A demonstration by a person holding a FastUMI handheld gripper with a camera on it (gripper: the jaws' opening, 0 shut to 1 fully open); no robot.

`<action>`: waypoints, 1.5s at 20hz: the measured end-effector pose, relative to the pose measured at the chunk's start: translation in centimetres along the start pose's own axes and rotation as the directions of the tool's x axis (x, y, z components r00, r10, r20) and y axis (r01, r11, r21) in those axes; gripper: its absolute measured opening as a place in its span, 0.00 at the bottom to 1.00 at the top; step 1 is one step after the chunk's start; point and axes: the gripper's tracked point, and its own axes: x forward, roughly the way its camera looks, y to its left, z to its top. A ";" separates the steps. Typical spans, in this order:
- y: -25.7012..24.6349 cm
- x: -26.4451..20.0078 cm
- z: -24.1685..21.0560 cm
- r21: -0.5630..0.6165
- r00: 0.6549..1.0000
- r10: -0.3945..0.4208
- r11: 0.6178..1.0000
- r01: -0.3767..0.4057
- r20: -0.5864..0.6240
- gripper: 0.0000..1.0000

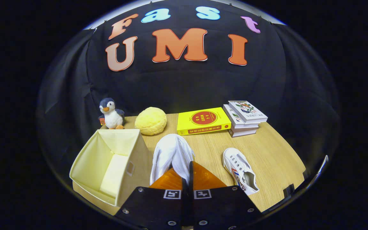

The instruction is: Open the storage box then place both shoes into the box .Put the left shoe in first, then the right shoe, with the right side of both shoes facing outward in a uniform manner.

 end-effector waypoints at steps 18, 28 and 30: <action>18.9 -1.7 2.7 0.134 0.987 0.157 0.979 -0.151 -0.031 0.00; 22.6 3.1 -2.7 0.148 0.982 0.107 0.985 -0.084 -0.154 0.00; 22.7 3.9 -3.4 0.170 0.981 0.103 0.983 -0.075 -0.164 0.00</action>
